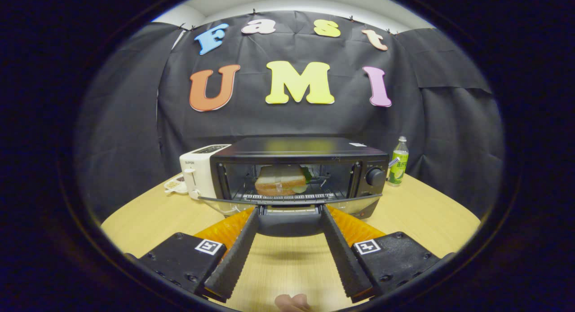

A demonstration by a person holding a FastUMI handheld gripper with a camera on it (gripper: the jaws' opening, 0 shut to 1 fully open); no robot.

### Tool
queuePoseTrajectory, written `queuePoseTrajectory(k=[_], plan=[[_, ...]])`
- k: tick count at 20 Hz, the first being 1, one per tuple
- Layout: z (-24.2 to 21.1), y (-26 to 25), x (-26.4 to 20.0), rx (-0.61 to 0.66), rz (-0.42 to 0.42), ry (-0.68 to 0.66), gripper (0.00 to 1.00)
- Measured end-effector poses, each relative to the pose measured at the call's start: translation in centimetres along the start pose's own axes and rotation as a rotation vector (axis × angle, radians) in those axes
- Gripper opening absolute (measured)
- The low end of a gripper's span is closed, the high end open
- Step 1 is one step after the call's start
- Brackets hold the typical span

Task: Open the toaster oven, put the food inside, and close the toaster oven door.

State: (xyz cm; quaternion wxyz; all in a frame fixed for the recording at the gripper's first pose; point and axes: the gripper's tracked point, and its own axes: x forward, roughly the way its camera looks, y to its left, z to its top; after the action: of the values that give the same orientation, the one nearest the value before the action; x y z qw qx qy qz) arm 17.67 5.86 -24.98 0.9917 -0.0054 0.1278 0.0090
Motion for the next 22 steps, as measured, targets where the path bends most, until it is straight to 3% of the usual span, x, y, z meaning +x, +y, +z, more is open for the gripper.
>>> queuePoseTrajectory(k=[11, 17, 22], plan=[[2.7, 0.5, 1.4, 0.059, 0.018, -0.036, 0.91], [5.0, 0.7, -2.7, 0.074, 0.044, -0.047, 0.91], [8.6, -0.8, -7.7, 0.024, -0.006, -0.062, 0.91]])
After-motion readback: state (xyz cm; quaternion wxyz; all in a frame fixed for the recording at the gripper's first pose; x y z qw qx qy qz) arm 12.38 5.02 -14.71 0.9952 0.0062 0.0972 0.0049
